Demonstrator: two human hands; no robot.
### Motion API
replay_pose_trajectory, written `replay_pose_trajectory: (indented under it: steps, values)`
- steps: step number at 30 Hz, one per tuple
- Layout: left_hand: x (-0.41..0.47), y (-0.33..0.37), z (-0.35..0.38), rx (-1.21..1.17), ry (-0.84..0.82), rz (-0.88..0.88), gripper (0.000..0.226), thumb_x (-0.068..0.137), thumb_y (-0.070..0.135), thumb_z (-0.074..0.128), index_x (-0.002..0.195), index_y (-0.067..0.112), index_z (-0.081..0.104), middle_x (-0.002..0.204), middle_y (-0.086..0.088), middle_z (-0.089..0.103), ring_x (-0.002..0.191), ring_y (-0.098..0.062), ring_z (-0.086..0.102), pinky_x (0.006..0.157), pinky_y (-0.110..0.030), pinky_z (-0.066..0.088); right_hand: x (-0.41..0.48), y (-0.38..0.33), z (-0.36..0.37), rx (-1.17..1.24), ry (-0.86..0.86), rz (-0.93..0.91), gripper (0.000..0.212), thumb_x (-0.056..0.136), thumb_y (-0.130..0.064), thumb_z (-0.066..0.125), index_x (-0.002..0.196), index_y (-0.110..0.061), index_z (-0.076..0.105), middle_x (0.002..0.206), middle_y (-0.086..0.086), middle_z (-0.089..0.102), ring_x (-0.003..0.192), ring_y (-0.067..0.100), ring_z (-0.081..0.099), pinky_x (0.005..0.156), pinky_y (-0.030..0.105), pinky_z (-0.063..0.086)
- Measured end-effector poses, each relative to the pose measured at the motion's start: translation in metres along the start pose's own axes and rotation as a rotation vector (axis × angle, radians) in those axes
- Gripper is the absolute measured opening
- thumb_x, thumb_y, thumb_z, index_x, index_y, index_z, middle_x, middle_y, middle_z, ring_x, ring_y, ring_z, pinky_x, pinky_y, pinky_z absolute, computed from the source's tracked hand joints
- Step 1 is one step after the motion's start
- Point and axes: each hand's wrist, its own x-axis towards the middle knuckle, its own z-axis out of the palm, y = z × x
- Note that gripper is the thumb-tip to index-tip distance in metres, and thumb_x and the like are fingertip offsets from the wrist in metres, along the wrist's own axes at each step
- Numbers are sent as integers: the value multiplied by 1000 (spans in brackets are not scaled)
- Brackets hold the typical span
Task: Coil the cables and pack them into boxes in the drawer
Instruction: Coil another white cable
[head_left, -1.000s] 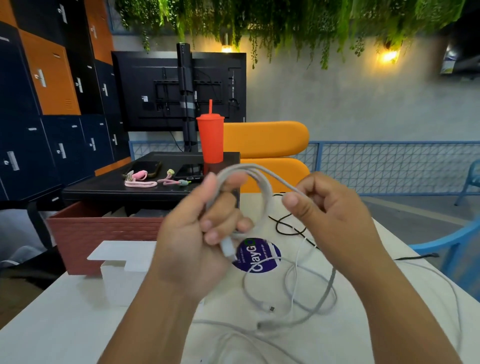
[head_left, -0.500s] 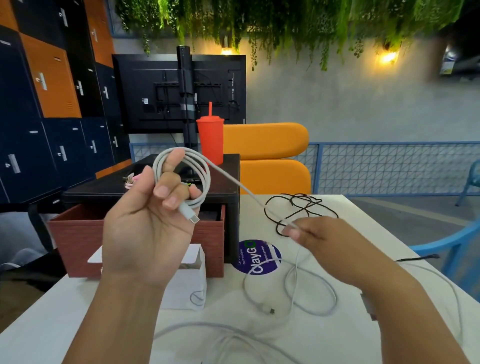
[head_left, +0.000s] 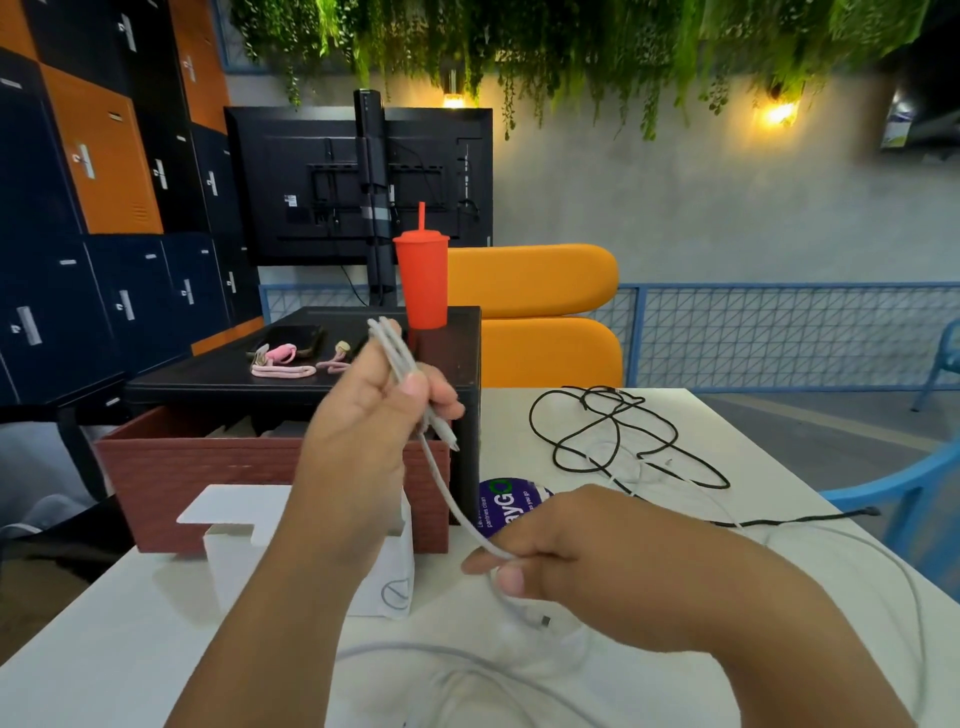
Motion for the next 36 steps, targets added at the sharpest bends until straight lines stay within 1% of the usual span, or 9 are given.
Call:
replay_pose_trajectory:
  steps: [3, 8, 12, 17, 21, 26, 29, 32, 36]
  values:
    - [-6, -4, 4, 360, -112, 25, 24, 94, 20, 45, 88, 38, 60, 71, 8, 63, 75, -12, 59, 69, -19, 46, -9, -3, -9, -4, 115, -43, 23, 93, -41, 47, 103, -29, 64, 95, -4, 66, 89, 11, 60, 85, 34, 49]
    - [-9, -3, 7, 233, -312, -116, 30, 86, 31, 44, 112, 34, 56, 65, 6, 52, 62, -4, 52, 61, -20, 44, -18, 3, -22, -8, 517, -152, 33, 87, -41, 51, 59, -24, 51, 62, -8, 53, 60, 5, 48, 55, 21, 35]
    - [-10, -2, 7, 148, -458, -151, 64, 83, 51, 45, 109, -7, 52, 60, 4, 51, 60, -12, 48, 66, -27, 41, -15, 9, -23, 133, 794, -247, 26, 77, -37, 69, 58, -25, 56, 53, -9, 52, 52, 4, 47, 52, 14, 37]
    - [-11, 4, 7, -98, -652, -234, 42, 75, 30, 56, 107, 3, 59, 54, 8, 43, 49, -6, 42, 60, -21, 35, -8, 13, -21, 155, 917, -281, 19, 66, -50, 66, 67, -34, 57, 62, -15, 53, 55, 1, 47, 50, 11, 36]
    - [-12, 6, 8, -225, -625, -299, 33, 72, 29, 53, 95, 12, 69, 49, 8, 35, 42, -6, 36, 65, -23, 44, 1, 16, -18, 159, 859, -305, 32, 73, -63, 44, 92, -44, 60, 79, -12, 59, 81, 0, 54, 62, 12, 40]
    - [-13, 5, 8, -245, -584, -347, 33, 72, 32, 51, 92, 11, 67, 51, 6, 37, 44, -9, 40, 74, -24, 50, 8, 16, -11, 202, 796, -347, 39, 82, -59, 31, 71, -31, 56, 69, -17, 59, 68, 3, 53, 57, 14, 37]
    - [-15, 1, 14, -152, -495, -298, 32, 78, 42, 50, 90, 18, 67, 55, 5, 42, 51, -13, 47, 87, -36, 48, 12, 18, -7, 152, 899, -286, 35, 83, -59, 24, 64, -38, 44, 65, -18, 53, 61, 4, 48, 54, 18, 36]
    - [-14, 2, 21, -171, -374, -332, 25, 81, 43, 54, 77, 23, 69, 56, 2, 50, 57, -15, 56, 85, -47, 39, 18, 18, -4, 115, 1032, -224, 38, 84, -58, 22, 67, -32, 43, 58, -8, 50, 63, 9, 47, 53, 21, 34]
    - [-16, 6, 31, -340, -275, -415, 42, 77, 52, 52, 69, 11, 61, 49, -2, 46, 52, -16, 55, 80, -38, 48, 22, 13, 0, 169, 1137, -184, 44, 90, -49, 28, 71, -16, 50, 56, 0, 49, 63, 15, 46, 53, 27, 33]
